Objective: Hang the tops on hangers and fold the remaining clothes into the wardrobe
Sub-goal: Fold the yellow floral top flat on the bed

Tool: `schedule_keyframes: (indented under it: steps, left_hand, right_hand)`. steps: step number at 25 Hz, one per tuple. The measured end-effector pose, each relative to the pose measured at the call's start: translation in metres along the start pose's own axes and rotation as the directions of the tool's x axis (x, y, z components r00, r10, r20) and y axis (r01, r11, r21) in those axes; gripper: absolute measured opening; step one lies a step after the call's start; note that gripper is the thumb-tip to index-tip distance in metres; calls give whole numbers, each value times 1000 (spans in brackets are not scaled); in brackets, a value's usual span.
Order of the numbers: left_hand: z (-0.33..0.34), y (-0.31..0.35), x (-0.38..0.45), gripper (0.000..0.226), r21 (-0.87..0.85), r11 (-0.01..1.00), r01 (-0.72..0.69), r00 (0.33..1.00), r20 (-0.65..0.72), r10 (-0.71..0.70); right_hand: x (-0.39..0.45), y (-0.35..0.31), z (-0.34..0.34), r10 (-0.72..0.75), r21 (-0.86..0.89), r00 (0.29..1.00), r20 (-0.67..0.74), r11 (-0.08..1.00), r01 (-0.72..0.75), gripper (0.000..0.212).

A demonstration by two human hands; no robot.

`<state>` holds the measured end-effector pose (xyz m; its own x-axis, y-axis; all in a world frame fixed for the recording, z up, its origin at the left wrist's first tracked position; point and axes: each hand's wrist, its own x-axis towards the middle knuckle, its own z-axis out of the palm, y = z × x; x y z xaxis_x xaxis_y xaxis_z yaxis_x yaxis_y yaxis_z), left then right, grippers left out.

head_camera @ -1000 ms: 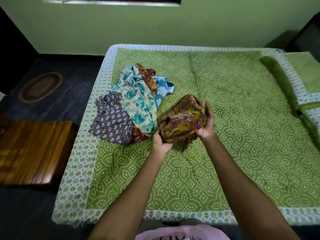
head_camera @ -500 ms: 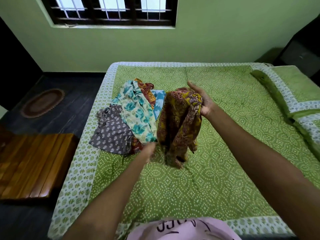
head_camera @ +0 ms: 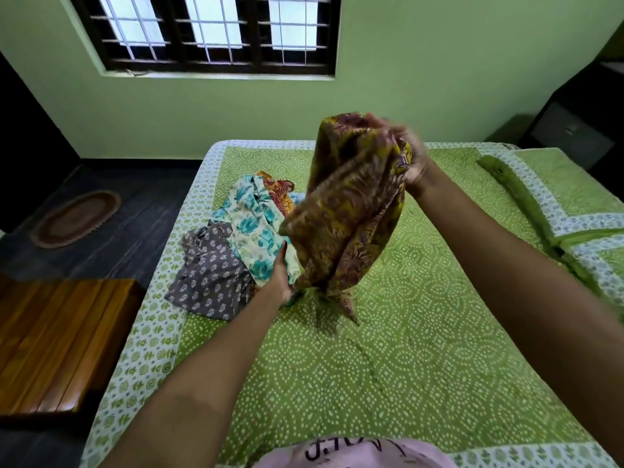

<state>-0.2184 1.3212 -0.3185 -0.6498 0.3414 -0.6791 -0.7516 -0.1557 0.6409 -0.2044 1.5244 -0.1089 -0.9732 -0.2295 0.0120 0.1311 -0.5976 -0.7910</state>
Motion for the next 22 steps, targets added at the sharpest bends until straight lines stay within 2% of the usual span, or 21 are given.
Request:
schedule_keyframes:
  steps: [1, 2, 4, 7, 8, 10, 11, 13, 15, 16, 19, 20, 21, 22]
  left_hand:
    - [6, 10, -5, 44, 9, 994, -108, 994, 10, 108]
    - [9, 21, -7, 42, 19, 982, -187, 981, 46, 186]
    - [15, 44, -16, 53, 51, 975, -216, 962, 181, 203]
    - [27, 49, -21, 47, 318, 907, -276, 950, 233, 208]
    - [31, 44, -17, 43, 367, 889, -275, 959, 175, 224]
    - [36, 32, -16, 41, 396, 891, -223, 959, -76, 273]
    - [39, 24, -22, 45, 376, 914, -151, 973, -107, 205]
    - [50, 7, -30, 54, 323, 944, 65, 997, 7, -71]
    - [63, -15, -33, 65, 369, 924, 101, 980, 123, -156]
    - [74, -21, -45, 60, 397, 912, 99, 973, 153, -172]
    - [85, -25, -39, 12, 468, 884, 22, 970, 205, -133]
    - [89, -26, -35, 17, 509, 860, -43, 962, 254, -102]
    - [92, -25, -36, 43, 550, 824, -134, 962, 273, -26]
    - [94, -27, -28, 57, 532, 822, -204, 963, 259, 71]
  right_hand:
    - [1, -5, -1, 35, -87, 999, 23, 996, -33, 31]
    - [1, -10, -1, 63, -160, 997, 33, 985, -57, 30]
    - [0, -19, 0, 90, -210, 996, 25, 974, -83, 33]
    - [5, -33, -9, -4, -110, 993, -119, 994, -9, 46]
    - [7, -37, -12, -37, -80, 983, -179, 997, 23, 44]
    - [10, -41, -16, -79, -22, 962, -260, 997, 76, 23]
    - [11, -41, -16, -105, 10, 942, -318, 993, 114, 13]
    - [14, -43, -17, -128, 62, 901, -414, 984, 167, 26]
    - [14, -44, -14, -137, 163, 896, -423, 961, 224, 36]
    - [13, -44, -12, -138, 199, 899, -416, 950, 238, 40]
    - [11, -44, -15, -149, 114, 897, -417, 970, 214, 43]
    - [10, -44, -17, -146, 78, 885, -442, 977, 199, 38]
    - [10, -45, -19, -139, 53, 870, -472, 981, 186, 33]
    - [6, -48, -18, -134, 43, 867, -480, 983, 176, 29]
